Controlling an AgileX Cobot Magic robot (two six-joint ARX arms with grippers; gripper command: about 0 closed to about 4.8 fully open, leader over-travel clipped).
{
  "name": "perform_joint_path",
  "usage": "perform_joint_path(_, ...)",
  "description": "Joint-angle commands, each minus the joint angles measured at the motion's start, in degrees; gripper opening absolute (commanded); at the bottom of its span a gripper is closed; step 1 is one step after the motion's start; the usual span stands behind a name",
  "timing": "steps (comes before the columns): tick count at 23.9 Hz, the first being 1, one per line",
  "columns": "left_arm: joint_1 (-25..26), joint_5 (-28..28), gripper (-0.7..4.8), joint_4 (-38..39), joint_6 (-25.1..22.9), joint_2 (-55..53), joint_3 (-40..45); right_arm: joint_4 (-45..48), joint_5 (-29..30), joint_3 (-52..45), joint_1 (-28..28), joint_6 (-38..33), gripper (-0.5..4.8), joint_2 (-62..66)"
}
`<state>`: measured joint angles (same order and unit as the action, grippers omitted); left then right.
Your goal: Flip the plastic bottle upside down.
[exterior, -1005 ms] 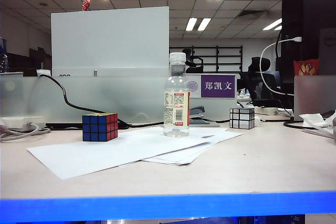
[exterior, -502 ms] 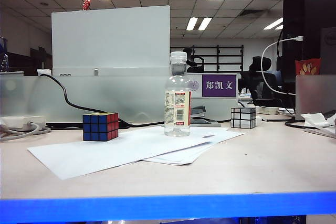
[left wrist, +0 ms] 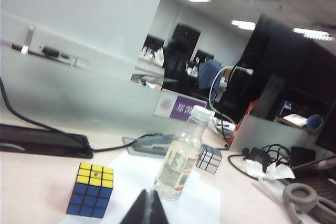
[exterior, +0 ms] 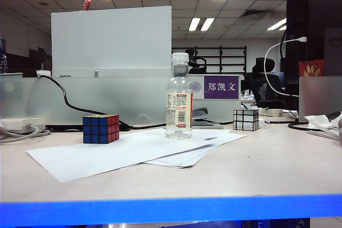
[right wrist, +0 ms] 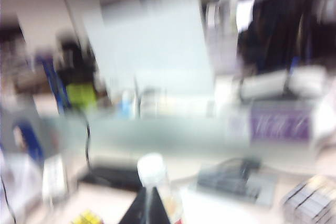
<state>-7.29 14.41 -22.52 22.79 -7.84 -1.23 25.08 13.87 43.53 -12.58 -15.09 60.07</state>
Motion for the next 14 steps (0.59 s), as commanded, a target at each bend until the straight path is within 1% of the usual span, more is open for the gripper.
perform_joint_path(1,-0.02,0.48,-0.06,-4.2,-2.16,-3.87,-4.63,5.01,1.79,9.18,-1.05,3.74,2.03,14.69)
perform_joint_path(2,-0.04,1.29,-0.06,-4.11,-4.31,-6.43,-7.17,6.12,3.67,13.66,-1.11,4.87,2.74,21.81)
perform_joint_path(4,-0.04,2.51,-0.06,-3.93,-5.6,-9.55,-9.57,6.49,6.1,18.64,-1.11,4.94,2.85,28.33)
perform_joint_path(5,-0.15,3.48,-0.06,-3.96,-5.92,-10.99,-10.45,6.47,7.04,20.79,-1.11,5.18,3.0,30.86)
perform_joint_path(6,-0.17,3.93,-0.06,-4.0,-5.9,-12.55,-11.23,6.47,8.22,22.73,-1.11,5.6,3.53,33.07)
perform_joint_path(7,-0.17,3.87,-0.06,-4.04,-5.88,-14.38,-12.11,6.45,9.44,24.72,-1.11,6.36,4.59,35.32)
perform_joint_path(8,-0.17,3.85,-0.06,-4.26,-5.88,-15.54,-12.59,6.4,10.16,25.97,-1.11,6.51,4.79,36.74)
perform_joint_path(10,-0.17,3.8,-0.06,-5.07,-5.81,-17.51,-13.2,6.38,10.75,27.67,-1.18,6.56,4.79,39.01)
perform_joint_path(12,-0.17,3.58,-0.06,-6.67,-5.22,-18.99,-13.2,6.49,10.73,27.89,-1.49,6.6,4.79,39.98)
perform_joint_path(14,-0.17,3.52,-0.06,-7.67,-5.22,-20.13,-13.2,6.03,11.93,27.87,-1.86,7.48,4.79,40.74)
